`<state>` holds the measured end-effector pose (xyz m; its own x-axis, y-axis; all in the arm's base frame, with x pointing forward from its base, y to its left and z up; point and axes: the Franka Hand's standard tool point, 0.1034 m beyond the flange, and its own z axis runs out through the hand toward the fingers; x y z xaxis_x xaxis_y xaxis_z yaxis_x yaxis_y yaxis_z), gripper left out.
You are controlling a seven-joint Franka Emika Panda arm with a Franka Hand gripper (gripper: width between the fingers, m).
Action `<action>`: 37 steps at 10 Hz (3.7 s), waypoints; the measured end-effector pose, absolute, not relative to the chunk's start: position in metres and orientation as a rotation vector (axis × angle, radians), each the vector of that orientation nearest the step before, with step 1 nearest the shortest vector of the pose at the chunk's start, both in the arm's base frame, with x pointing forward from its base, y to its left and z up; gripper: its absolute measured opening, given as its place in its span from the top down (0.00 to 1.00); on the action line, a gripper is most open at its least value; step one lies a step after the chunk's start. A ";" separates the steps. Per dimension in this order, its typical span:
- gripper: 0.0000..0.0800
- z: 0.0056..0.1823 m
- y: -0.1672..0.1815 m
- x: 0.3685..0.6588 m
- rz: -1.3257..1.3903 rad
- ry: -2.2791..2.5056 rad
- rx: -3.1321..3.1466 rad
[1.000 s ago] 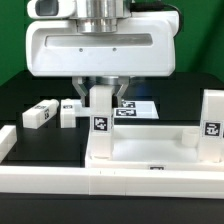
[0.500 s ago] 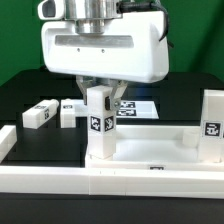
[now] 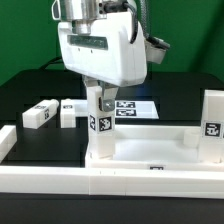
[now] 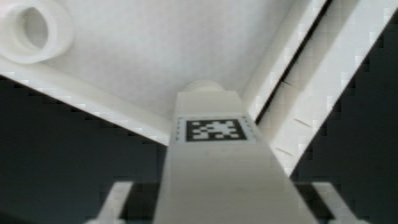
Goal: Assemble desk
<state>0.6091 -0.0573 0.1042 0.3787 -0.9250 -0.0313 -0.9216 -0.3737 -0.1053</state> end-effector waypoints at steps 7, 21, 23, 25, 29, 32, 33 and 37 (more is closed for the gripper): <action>0.19 0.104 -0.056 0.609 -0.093 0.961 -2.902; 0.59 0.106 -0.053 0.612 -0.094 -0.502 -3.124; 0.64 0.106 -0.053 0.612 -0.095 -0.476 -3.127; 0.64 0.106 -0.053 0.612 -0.096 -0.455 -3.129; 0.64 0.105 -0.056 0.610 -0.106 0.204 -3.102; 0.64 0.104 -0.057 0.610 -0.097 0.669 -3.016; 0.64 0.104 -0.056 0.610 -0.094 0.760 -2.992; 0.64 0.104 -0.052 0.609 -0.068 1.397 -2.741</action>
Offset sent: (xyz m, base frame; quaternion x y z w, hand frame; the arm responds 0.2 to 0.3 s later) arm -0.0010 0.0013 0.0009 0.0094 0.0036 -0.1994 0.9799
